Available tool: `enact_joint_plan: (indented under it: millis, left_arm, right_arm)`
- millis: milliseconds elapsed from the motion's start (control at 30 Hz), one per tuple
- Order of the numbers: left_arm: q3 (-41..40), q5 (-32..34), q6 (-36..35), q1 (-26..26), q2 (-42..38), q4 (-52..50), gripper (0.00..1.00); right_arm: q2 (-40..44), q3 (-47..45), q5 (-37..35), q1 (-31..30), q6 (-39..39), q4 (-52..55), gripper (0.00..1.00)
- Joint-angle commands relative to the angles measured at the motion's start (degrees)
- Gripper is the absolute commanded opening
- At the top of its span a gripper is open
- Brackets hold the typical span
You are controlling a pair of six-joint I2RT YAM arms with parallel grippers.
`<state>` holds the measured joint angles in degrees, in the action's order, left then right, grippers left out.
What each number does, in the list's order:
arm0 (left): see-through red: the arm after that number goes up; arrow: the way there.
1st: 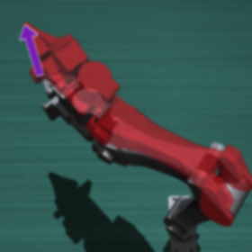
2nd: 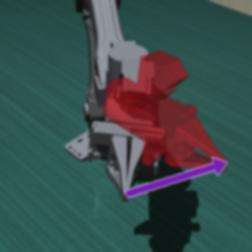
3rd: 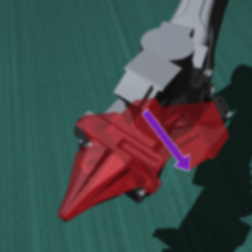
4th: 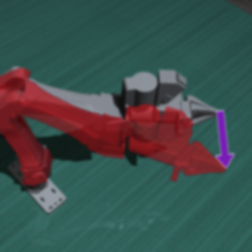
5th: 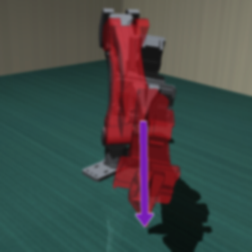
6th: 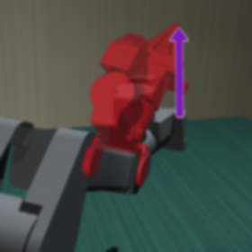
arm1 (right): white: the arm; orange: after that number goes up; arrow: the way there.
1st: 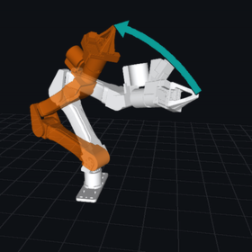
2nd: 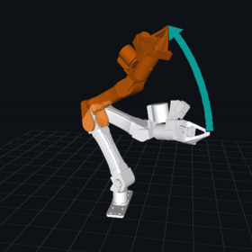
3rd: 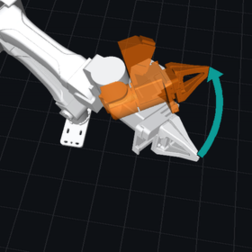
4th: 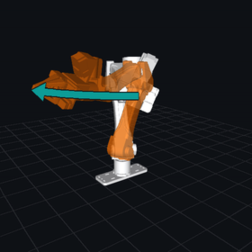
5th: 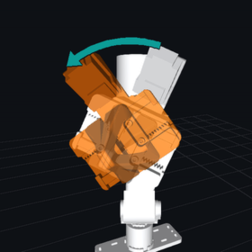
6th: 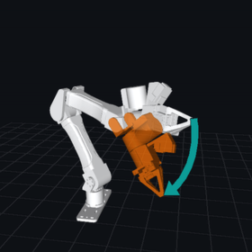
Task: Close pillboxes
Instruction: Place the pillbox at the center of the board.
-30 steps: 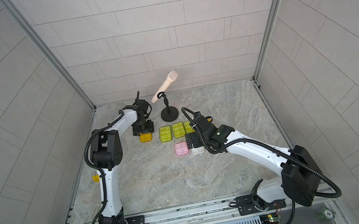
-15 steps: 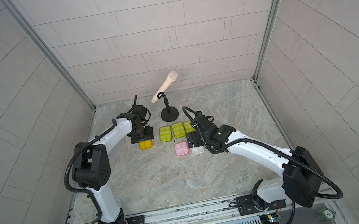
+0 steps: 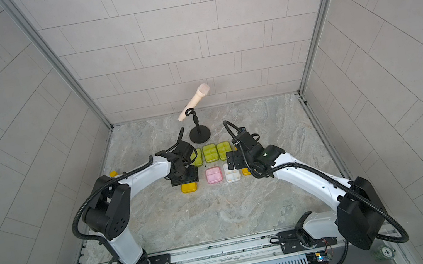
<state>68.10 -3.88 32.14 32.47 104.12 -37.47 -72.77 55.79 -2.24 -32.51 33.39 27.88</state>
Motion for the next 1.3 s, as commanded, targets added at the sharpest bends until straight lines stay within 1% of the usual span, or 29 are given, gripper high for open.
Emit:
enact_joint_plan:
  millis: [0, 333, 533, 1067, 1267]
  left_arm:
    - [1.90, -0.40, 2.41, 1.09, 2.72, 1.82, 0.69]
    - [4.07, -1.04, 3.19, 2.55, 5.61, 2.41, 0.70]
    - [5.18, -2.15, 4.66, 3.40, 7.91, 2.76, 0.72]
    - [4.42, 1.58, 4.83, 4.01, 7.91, 0.63, 0.80]
    - [4.70, 1.82, 4.95, 4.27, 8.06, 0.05, 0.80]
  right_arm:
    - [1.67, -0.56, -1.36, 0.42, -0.69, 2.08, 0.99]
    - [2.33, -0.99, -1.45, 0.80, -0.69, 2.32, 0.99]
    - [2.25, -1.04, -0.94, 1.53, -0.52, 2.18, 0.99]
    - [3.80, -1.49, -0.83, 1.95, -0.51, 2.11, 0.99]
    - [4.30, -1.55, -1.01, 1.94, -0.87, 2.44, 0.99]
